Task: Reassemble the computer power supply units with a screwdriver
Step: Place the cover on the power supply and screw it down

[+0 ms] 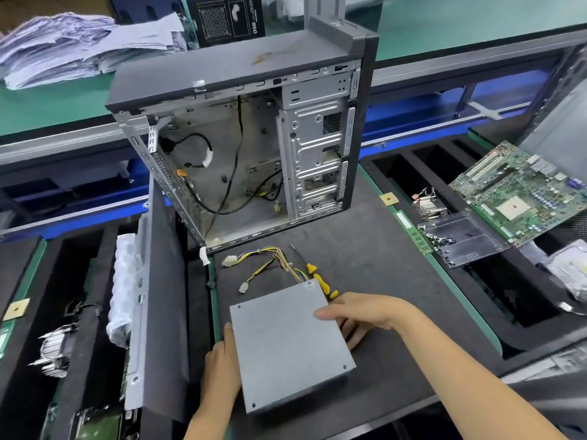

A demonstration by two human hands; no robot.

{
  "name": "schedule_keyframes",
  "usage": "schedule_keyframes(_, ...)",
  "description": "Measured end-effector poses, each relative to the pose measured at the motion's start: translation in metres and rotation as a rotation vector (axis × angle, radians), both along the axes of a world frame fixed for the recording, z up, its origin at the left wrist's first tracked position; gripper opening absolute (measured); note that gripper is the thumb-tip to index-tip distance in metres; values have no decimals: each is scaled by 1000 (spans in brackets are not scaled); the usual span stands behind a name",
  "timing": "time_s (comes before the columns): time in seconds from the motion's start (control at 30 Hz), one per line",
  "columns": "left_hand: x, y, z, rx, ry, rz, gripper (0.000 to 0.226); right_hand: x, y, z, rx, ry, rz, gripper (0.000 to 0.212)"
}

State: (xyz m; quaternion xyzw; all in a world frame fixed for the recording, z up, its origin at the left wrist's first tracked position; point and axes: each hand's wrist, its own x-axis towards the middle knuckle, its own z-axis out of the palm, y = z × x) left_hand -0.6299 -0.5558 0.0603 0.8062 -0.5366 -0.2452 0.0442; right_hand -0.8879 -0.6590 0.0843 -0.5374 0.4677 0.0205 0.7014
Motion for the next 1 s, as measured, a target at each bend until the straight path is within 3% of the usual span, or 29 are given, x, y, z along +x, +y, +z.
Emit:
schedule_keyframes(0.17, 3, -1, -7, 19, -66, -45, 57, 0, -4, -1, 51, -1, 7, 63)
schedule_keyframes(0.3, 5, -1, -9, -1, -5, -20, 52, -1, -5, -2, 45, 13, 14, 62)
schedule_keyframes(0.4, 6, -3, -11, 29, -148, -93, 58, -1, -6, 0, 43, 24, 35, 62)
schedule_keyframes(0.6, 4, -5, -10, 55, -205, -143, 58, 0, -11, 6, 80, 59, 85, 57)
schedule_keyframes(0.7, 3, -6, -8, 2, -108, -130, 49, 2, -17, 10, 105, 75, 136, 56)
schedule_keyframes(1.0, 3, -6, -8, 62, -212, -197, 60, 4, -30, 10, 172, 125, 205, 76)
